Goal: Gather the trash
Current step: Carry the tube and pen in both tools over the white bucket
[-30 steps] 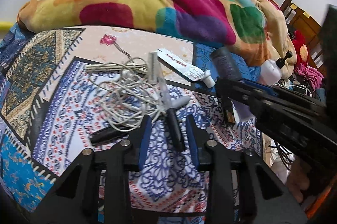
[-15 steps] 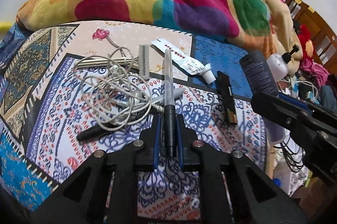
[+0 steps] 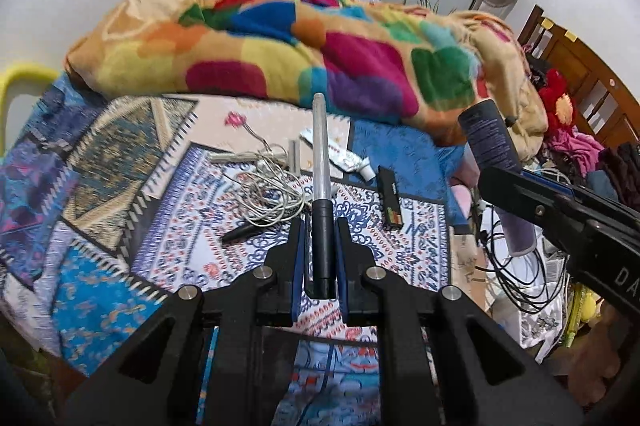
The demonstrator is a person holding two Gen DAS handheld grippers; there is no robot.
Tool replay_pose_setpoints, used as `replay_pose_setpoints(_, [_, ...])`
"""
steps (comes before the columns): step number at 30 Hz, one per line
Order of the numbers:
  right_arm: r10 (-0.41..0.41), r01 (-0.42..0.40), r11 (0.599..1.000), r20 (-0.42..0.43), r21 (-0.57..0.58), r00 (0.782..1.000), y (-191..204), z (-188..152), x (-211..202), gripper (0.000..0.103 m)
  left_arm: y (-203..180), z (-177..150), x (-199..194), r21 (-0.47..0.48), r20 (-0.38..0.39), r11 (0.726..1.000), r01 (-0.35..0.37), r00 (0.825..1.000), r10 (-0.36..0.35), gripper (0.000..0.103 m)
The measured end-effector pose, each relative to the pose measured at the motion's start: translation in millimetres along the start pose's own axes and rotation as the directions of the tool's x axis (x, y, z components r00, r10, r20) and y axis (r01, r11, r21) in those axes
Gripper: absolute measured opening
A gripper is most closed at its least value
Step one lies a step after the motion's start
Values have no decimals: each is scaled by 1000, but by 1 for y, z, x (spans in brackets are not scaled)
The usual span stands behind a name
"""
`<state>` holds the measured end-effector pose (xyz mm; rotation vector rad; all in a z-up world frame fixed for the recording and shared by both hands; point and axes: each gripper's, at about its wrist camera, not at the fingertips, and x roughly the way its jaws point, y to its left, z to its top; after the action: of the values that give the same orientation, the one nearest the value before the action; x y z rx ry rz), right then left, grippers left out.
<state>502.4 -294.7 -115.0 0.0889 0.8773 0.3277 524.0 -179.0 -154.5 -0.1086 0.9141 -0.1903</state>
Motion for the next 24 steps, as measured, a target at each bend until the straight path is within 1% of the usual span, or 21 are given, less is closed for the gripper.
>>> replay_pose_setpoints(5, [7,-6,1000,44,-22,999,23,-2,-36,24,4,-4,-48,-5,56,1000,-7,998,7,13])
replay_pose_setpoints(9, [16,-13,999,76,-50,997,44,-5,-61,24,12,-15,-89,-8,100,999,-35,994,36,13])
replay_pose_setpoints(10, [19,-12,997,95,-70,995,55,-7,-74,24,16,-19,-101,-13,111,999,-41,993,42,13])
replay_pose_setpoints(11, [19,-12,997,95,-70,995,55,-7,-74,24,19,-22,-108,-17,116,999,-46,992,48,13])
replay_pose_setpoints(14, [34,-22,995,117,-101,993,76,-12,-93,24,31,-34,-134,-33,139,997,-65,988,69,13])
replay_pose_setpoints(19, [70,-49,987,137,-153,988,111,-23,-113,24,57,-60,-179,-76,170,993,-92,980,104,13])
replay_pose_setpoints(24, [120,-91,974,133,-209,984,151,-36,-122,24,90,-88,-220,-123,203,984,-129,967,152,13])
